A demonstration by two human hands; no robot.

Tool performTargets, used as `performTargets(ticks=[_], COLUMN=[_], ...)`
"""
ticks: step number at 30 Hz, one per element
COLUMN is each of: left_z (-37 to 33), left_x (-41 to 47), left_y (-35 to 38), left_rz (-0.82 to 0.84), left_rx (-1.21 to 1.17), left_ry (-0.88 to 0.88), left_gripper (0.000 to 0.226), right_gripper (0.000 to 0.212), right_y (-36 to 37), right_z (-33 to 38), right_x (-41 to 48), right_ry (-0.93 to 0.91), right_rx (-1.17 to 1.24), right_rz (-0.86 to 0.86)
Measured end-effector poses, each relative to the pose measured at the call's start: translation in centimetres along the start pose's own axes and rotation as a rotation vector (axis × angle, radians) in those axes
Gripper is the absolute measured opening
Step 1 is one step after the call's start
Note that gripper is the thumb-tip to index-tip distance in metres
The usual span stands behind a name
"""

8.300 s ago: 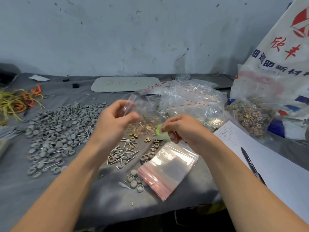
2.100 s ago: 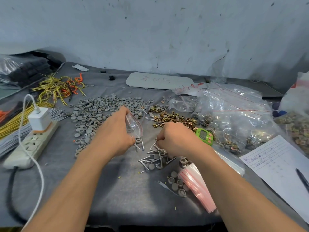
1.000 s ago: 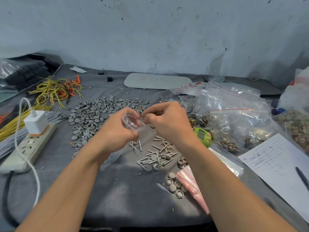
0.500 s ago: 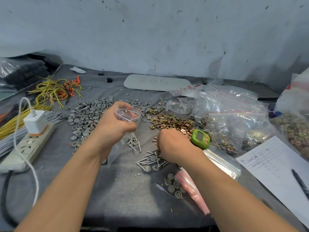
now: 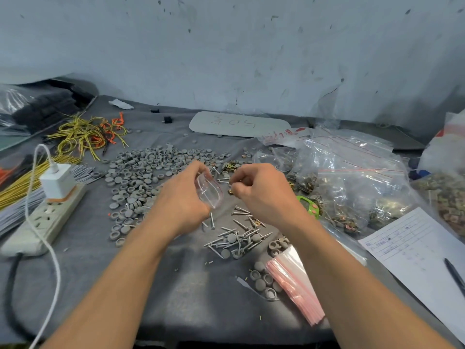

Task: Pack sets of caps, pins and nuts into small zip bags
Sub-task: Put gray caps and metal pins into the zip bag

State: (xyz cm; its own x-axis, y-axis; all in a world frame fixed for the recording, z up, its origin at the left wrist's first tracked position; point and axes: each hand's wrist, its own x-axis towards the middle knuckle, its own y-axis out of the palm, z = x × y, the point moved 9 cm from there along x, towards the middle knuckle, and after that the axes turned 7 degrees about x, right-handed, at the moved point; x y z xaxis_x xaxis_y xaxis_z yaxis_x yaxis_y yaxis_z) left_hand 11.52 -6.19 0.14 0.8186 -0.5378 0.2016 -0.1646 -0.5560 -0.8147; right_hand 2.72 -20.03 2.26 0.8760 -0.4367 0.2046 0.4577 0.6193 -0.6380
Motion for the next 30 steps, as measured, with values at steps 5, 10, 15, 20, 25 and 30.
performTargets(ticks=[5, 10, 15, 20, 25, 30], left_z=[-1.0, -1.3, 0.2, 3.1, 4.5, 4.9], left_x=[-0.4, -0.5, -0.3, -0.1, 0.1, 0.3], left_y=[1.2, 1.4, 0.5, -1.1, -2.3, -2.4], left_rz=[0.144, 0.197, 0.119, -0.043, -0.160, -0.171], left_rx=[0.040, -0.026, -0.158, -0.427, -0.498, -0.481], left_ry=[0.023, 0.076, 0.006, -0.187, -0.253, -0.264], left_gripper=[0.053, 0.052, 0.057, 0.057, 0.055, 0.056], right_gripper=[0.013, 0.018, 0.021, 0.016, 0.019, 0.010], right_y=[2.0, 2.9, 1.0, 1.2, 5.4, 6.7], right_z=[1.2, 2.1, 1.8, -0.9, -3.7, -3.6], right_x=[-0.4, 0.0, 0.4, 0.5, -0.7, -0.9], right_ry=[-0.036, -0.075, -0.040, 0.104, 0.165, 0.108], right_rx=[0.029, 0.053, 0.144, -0.173, -0.545, -0.562], right_rz=[0.054, 0.069, -0.110, 0.015, 0.351, 0.419])
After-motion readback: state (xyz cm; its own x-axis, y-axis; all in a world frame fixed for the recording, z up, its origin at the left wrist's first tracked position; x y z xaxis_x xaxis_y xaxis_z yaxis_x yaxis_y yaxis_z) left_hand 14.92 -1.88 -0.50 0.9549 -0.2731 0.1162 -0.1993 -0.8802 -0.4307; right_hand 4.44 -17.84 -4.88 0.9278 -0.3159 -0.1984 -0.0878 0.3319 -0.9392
